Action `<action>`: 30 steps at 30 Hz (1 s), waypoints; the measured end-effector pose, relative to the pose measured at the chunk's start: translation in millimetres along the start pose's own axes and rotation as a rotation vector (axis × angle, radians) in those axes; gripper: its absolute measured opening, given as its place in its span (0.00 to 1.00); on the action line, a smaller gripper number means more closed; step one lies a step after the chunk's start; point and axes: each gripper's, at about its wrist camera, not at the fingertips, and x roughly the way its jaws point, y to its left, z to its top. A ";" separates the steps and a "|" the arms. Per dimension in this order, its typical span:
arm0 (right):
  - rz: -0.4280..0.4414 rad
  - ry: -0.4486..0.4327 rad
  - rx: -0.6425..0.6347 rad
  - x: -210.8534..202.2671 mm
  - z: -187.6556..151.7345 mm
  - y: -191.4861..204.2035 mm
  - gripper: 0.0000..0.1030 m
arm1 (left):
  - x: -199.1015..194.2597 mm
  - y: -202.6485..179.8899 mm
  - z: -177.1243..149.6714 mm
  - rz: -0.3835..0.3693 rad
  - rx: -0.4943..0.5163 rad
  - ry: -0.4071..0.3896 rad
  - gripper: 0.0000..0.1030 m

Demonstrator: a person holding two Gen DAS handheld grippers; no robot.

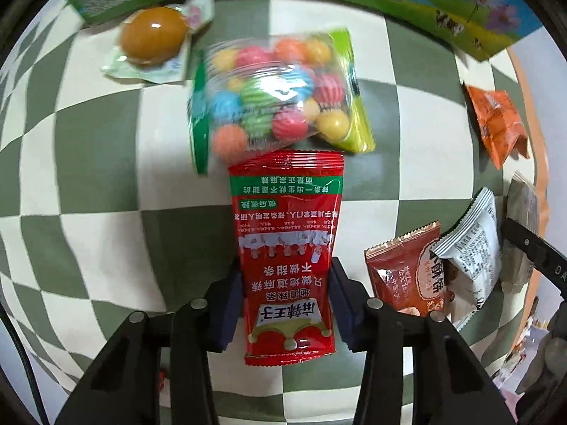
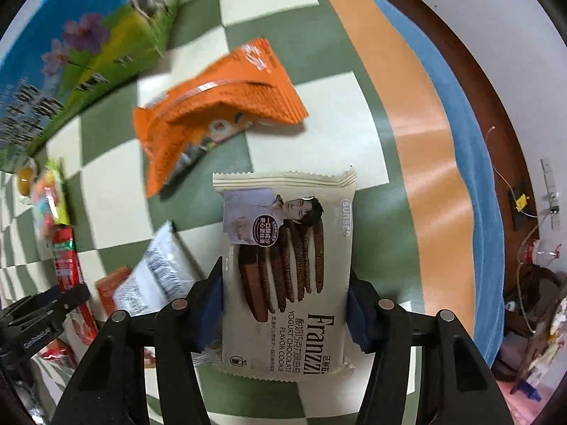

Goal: Organize snacks
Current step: 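Grasp the red candy stick pack with the left tool while the right grasps the Franzzi box, then carry both packs into the cardboard box and open both tools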

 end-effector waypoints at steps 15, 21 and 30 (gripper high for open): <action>0.328 -0.155 -0.080 -127.0 22.4 56.1 0.59 | -166.7 -0.3 28.5 -0.170 0.029 -0.215 0.40; 0.394 -0.239 -0.128 -155.7 71.9 111.7 0.59 | -197.4 -19.7 114.5 -0.194 0.022 -0.259 0.40; 0.292 -0.278 -0.188 -153.8 177.3 150.0 0.59 | -163.0 -25.4 242.3 -0.280 -0.071 -0.123 0.40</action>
